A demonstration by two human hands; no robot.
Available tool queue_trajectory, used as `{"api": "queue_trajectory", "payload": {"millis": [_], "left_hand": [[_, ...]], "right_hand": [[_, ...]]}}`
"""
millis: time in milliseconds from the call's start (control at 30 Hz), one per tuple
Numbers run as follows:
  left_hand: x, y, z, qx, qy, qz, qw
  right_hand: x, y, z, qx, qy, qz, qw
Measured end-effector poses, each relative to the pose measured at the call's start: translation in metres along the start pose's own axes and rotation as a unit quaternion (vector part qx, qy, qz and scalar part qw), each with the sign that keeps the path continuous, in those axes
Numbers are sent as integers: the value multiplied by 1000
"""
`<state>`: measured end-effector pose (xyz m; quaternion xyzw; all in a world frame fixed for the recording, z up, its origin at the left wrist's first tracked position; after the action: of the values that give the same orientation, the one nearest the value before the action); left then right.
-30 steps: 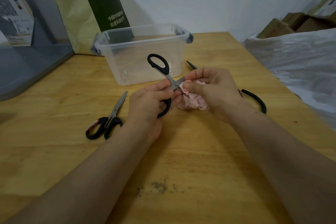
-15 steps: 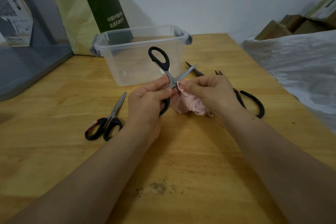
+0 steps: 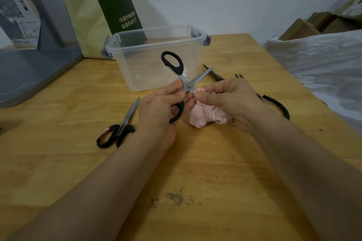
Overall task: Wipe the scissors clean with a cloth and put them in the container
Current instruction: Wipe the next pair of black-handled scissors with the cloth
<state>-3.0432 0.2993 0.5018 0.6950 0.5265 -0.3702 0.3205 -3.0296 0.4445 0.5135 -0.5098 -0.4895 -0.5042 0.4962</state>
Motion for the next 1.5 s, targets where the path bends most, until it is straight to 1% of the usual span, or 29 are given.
{"api": "queue_trajectory", "payload": {"millis": [200, 367, 433, 600, 667, 767, 867, 967, 1033, 1133, 1233, 1300, 1367, 1400, 1500], "left_hand": [[5, 3, -10, 22, -25, 4, 999], [-2, 2, -3, 7, -16, 1, 1000], [-4, 2, -3, 9, -8, -1, 1000], [-3, 4, -10, 22, -31, -29, 999], [-2, 4, -11, 25, -37, -31, 999], [-1, 3, -11, 26, -11, -25, 999], [-2, 1, -8, 16, 3, -24, 1000], [-6, 1, -6, 5, -12, -41, 999], [-9, 0, -5, 4, -35, -54, 998], [-9, 1, -10, 27, -52, -61, 996], [-6, 3, -18, 58, -51, -61, 995], [-4, 3, -18, 58, -49, -56, 996], [-1, 1, -16, 50, -42, -46, 997], [0, 1, -16, 49, -40, -42, 997], [3, 1, -17, 57, -33, -29, 997]], "right_hand": [[7, 1, 7, -38, 23, 37, 998], [2, -1, 1, 0, -1, 2, 1000], [3, 0, 0, -1, 4, 2, 1000], [16, 7, 2, -54, 35, 66, 996], [18, 7, 2, -60, 41, 77, 994], [22, 5, 1, -65, 57, 99, 991], [21, 3, 6, -84, 76, 101, 988], [22, 6, 18, -110, 63, 112, 986], [30, 10, 24, -130, 60, 142, 980], [44, 15, 15, -124, 81, 190, 971], [46, 16, 4, -113, 127, 209, 963], [46, 16, -2, -117, 197, 220, 948], [48, 17, -8, -123, 290, 229, 921], [49, 18, -9, -128, 316, 233, 911], [50, 18, -10, -135, 321, 223, 910]]}}
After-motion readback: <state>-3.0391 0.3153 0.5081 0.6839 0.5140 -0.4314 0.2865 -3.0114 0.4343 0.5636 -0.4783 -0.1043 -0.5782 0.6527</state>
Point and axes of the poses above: each hand's wrist, its own y-axis away from the middle knuckle, its own z-axis out of the back of the hand, x = y × z, the point moved 10 cm from there along -y, towards the middle knuckle, and after that the axes turned 9 degrees about x, right-handed, at the moved point
